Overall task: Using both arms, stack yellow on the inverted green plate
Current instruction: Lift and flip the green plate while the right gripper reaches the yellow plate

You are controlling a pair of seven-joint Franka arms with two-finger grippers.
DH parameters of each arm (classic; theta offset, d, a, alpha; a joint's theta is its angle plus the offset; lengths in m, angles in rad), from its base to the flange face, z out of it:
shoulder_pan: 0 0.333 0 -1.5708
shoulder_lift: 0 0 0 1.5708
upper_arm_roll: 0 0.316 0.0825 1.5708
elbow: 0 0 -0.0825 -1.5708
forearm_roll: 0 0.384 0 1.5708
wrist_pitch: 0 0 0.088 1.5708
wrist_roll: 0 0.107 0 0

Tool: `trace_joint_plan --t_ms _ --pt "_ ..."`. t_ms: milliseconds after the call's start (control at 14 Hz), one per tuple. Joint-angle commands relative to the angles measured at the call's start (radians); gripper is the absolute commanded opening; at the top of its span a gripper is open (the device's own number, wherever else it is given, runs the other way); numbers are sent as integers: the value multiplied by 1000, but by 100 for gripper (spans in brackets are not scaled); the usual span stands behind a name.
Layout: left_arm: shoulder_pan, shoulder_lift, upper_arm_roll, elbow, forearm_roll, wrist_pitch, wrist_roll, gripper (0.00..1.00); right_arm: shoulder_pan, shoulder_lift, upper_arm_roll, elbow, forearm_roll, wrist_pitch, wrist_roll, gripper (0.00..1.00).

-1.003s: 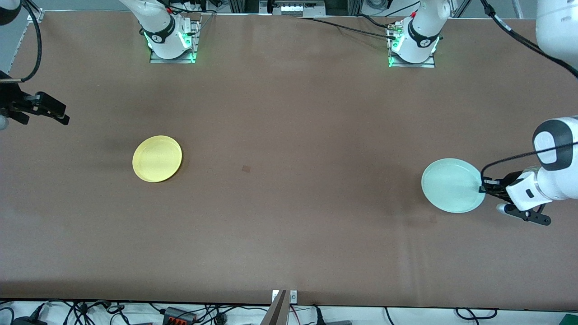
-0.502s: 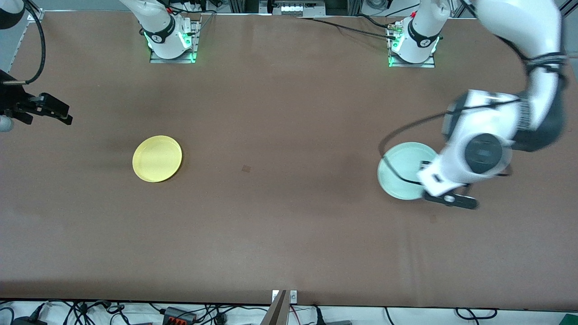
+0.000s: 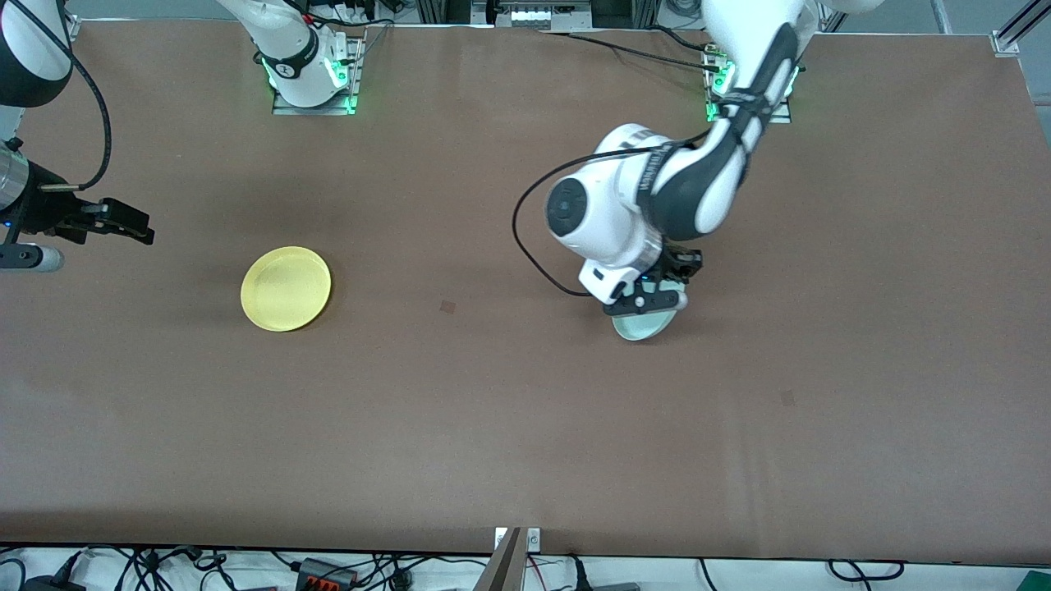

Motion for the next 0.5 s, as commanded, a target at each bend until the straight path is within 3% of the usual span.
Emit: trace_joint_plan --t_ms 0,215,430 --pt "-51 37 19 21 92 -30 -105 1 -6 25 4 -6 -4 -41 -8 100" --pt "-78 44 19 23 115 -67 -124 1 -13 83 -1 -22 -4 -40 -8 100" --pt "-93 67 18 23 115 -65 -191 1 -5 206 -1 -22 -2 -2 -1 100"
